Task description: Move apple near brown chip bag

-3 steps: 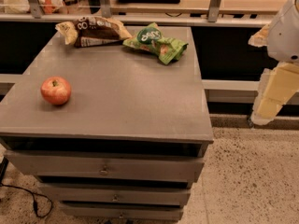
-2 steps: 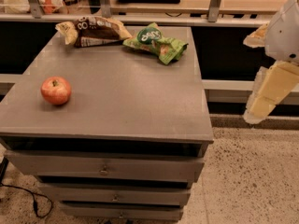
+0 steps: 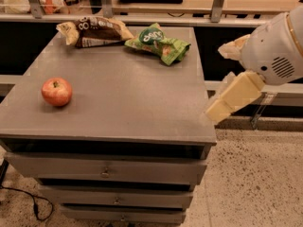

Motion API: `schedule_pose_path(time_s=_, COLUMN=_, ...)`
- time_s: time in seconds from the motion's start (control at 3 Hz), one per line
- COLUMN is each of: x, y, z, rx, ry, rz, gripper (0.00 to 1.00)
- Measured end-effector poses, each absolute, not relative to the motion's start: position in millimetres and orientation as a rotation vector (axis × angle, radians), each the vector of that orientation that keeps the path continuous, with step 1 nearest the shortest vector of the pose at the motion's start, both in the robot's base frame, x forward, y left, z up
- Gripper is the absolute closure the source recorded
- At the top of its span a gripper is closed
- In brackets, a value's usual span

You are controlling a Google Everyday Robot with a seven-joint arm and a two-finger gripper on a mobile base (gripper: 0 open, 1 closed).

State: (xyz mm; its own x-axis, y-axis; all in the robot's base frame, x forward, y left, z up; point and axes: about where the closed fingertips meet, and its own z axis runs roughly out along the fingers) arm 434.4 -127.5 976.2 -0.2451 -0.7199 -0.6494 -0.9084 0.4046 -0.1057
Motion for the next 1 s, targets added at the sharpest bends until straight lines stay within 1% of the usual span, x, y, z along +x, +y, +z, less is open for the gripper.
schedule_pose_path(time_s=0.33, x=425, y=-73, z=987, rx=-1.29, ry=1.949, rz=0.456, gripper=0.0)
schedule_pose_path(time_s=0.67, x=419, y=-23, z=994, rx=-1.251, ry=1.891, rz=0.429, gripper=0.0)
schedule_pose_path(time_s=1.0, x=419, y=-23, z=994, rx=-1.251, ry=1.891, rz=0.428, gripper=0.0)
